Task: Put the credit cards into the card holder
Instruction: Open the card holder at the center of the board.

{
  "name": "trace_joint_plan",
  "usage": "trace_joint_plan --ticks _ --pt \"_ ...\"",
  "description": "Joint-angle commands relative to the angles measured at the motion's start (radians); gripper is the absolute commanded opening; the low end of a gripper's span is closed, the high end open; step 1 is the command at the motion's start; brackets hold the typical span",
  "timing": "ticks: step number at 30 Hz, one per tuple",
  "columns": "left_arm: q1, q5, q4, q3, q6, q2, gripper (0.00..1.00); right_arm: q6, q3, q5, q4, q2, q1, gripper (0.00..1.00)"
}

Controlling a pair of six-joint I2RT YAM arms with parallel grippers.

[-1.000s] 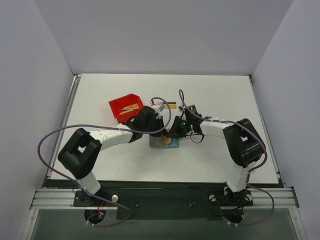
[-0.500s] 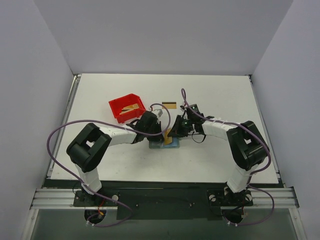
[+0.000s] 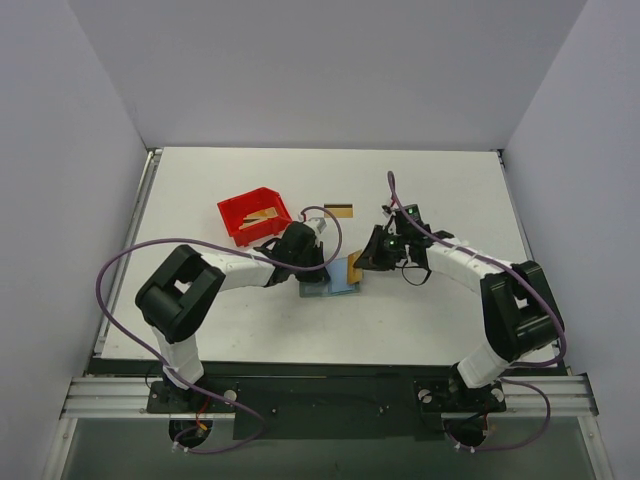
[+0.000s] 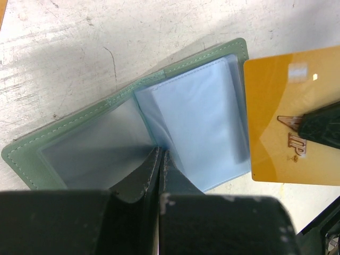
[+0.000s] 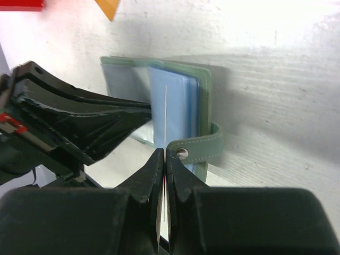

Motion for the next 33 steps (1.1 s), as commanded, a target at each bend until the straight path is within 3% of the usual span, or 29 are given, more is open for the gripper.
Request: trace_joint_plan --ticks 1,33 --pt "0.004 -0.002 0.012 0.035 0.007 0.015 0.0 -0.03 -0.019 0.02 -0.056 -0.016 -0.004 0.0" --pt "0.004 0.012 0.003 0.027 0.01 0.04 0.0 -0.03 0.065 0.052 -0.045 0.205 0.081 0.0"
